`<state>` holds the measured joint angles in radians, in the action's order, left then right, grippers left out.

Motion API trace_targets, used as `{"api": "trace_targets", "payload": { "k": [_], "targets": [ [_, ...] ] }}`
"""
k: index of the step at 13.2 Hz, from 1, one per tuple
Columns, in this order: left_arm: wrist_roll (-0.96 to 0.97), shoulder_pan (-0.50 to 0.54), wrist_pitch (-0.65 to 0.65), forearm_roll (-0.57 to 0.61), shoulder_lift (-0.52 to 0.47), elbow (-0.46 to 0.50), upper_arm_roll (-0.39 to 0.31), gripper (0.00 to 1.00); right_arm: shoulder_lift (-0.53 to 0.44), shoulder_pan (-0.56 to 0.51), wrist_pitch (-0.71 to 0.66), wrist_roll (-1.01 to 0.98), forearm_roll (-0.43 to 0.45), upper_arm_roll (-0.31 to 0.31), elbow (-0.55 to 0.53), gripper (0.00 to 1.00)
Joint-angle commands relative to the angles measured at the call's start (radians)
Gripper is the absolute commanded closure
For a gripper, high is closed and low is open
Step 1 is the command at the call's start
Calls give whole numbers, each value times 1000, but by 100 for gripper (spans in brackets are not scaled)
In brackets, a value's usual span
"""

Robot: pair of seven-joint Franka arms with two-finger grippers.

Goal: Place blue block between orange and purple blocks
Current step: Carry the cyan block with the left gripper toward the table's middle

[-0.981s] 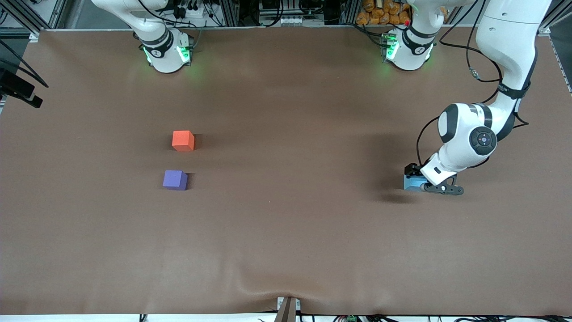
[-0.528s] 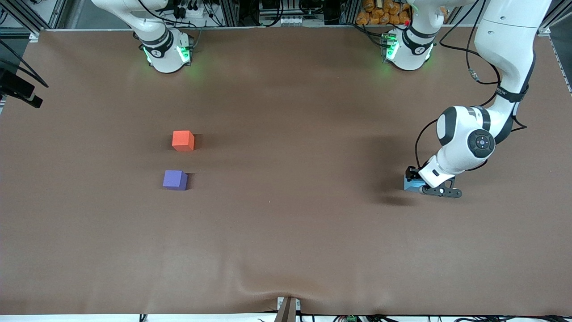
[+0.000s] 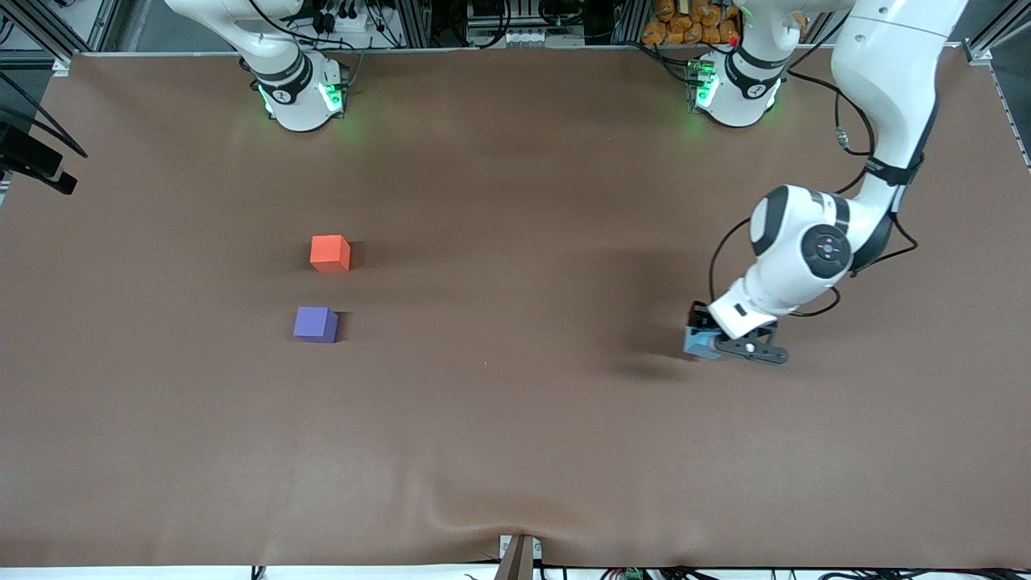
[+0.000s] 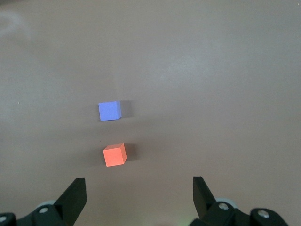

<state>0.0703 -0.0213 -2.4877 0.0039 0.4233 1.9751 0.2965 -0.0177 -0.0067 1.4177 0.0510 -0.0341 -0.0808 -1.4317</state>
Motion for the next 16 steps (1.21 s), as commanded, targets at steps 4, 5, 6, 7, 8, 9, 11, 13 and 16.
{"api": "trace_targets", "payload": {
  "k": [4,5,6,7,8,9,11,13,16],
  "targets": [
    [221,-205,225,5,67,-284,39,100,1,-18,-10,-8,-13,12,5,0],
    [262,-244,237,7,89,-324,39,100,1,-18,-10,-8,-13,12,5,0],
    [301,-276,239,8,109,-355,39,100,1,-18,-11,-8,-13,12,5,0],
    [351,-319,239,13,129,-378,36,100,1,-18,-11,-8,-13,12,5,0],
    [409,-371,239,16,149,-395,30,100,1,-19,-11,-8,-13,12,7,0],
    [454,-409,239,18,164,-407,21,100,1,-19,-11,-8,-13,12,5,0],
    [491,-469,239,18,180,-412,4,100,1,-19,-11,-8,-13,12,5,0],
    [514,-509,239,16,201,-413,4,100,1,-21,-11,-8,-13,12,5,0],
    [639,-632,239,31,259,-491,-31,100,1,-19,-11,-8,-13,12,5,0]
  ]
}}
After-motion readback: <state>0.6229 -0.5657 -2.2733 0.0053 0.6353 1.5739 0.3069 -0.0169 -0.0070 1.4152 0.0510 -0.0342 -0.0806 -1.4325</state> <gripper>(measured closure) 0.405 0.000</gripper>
